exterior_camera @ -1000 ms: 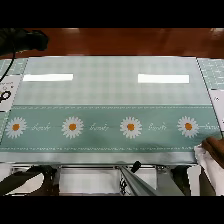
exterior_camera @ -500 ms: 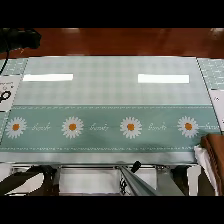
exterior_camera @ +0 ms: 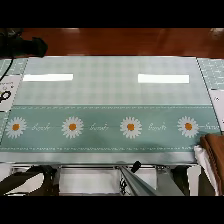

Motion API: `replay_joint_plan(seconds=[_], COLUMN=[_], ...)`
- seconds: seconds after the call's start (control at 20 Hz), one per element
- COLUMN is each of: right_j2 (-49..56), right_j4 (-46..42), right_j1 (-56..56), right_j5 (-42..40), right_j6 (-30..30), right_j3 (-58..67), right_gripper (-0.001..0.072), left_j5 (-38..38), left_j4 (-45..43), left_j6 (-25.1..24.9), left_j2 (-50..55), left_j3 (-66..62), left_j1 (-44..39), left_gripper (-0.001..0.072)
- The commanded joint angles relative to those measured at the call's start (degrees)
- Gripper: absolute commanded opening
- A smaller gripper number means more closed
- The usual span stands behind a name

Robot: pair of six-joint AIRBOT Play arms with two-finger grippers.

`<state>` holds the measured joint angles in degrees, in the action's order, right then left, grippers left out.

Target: Fold the shirts.

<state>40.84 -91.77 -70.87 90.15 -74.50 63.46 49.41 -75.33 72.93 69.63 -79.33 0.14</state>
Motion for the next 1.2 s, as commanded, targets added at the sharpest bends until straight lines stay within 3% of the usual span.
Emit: replay_joint_plan(seconds=[0.0, 0.1, 0.15, 0.35, 0.5, 0.7, 1.15], right_j2=[2.40, 4.44, 5.14, 8.26, 11.37, 16.15, 24.22], right_j4=[30.12, 41.20, 41.03, 24.00, 8.31, 6.40, 4.59], right_j1=[0.04, 1.51, 4.70, 29.44, 45.86, 53.51, 56.08], right_j5=[-7.58, -7.98, -7.93, -8.79, -8.83, -8.26, -6.62], right_j6=[5.16, 6.03, 6.19, 6.36, -0.68, -8.15, -6.54], right_j3=[-0.02, 0.00, 0.00, 0.04, 0.04, 0.07, 9.55], right_gripper=[0.0553, 0.0590, 0.0590, 0.0611, 0.0612, 0.0612, 0.0611], left_j5=[12.61, 16.13, 17.33, 24.02, 25.70, 25.88, 25.18], left_j4=[0.22, -0.20, -1.16, -12.41, -14.21, -14.21, -14.25], left_j6=[2.21, 2.40, 3.06, 10.45, 17.53, 28.37, 28.70], left_j2=[0.81, 0.96, 0.98, 1.51, 2.54, 3.43, 3.69], left_j3=[-0.02, -0.02, -0.02, -0.02, 0.00, 1.66, 4.42], left_j1=[-2.12, -5.11, -7.15, -16.28, -19.50, -21.44, -25.05], left_gripper=[0.0717, 0.0716, 0.0716, 0.0716, 0.0714, 0.0716, 0.0712])
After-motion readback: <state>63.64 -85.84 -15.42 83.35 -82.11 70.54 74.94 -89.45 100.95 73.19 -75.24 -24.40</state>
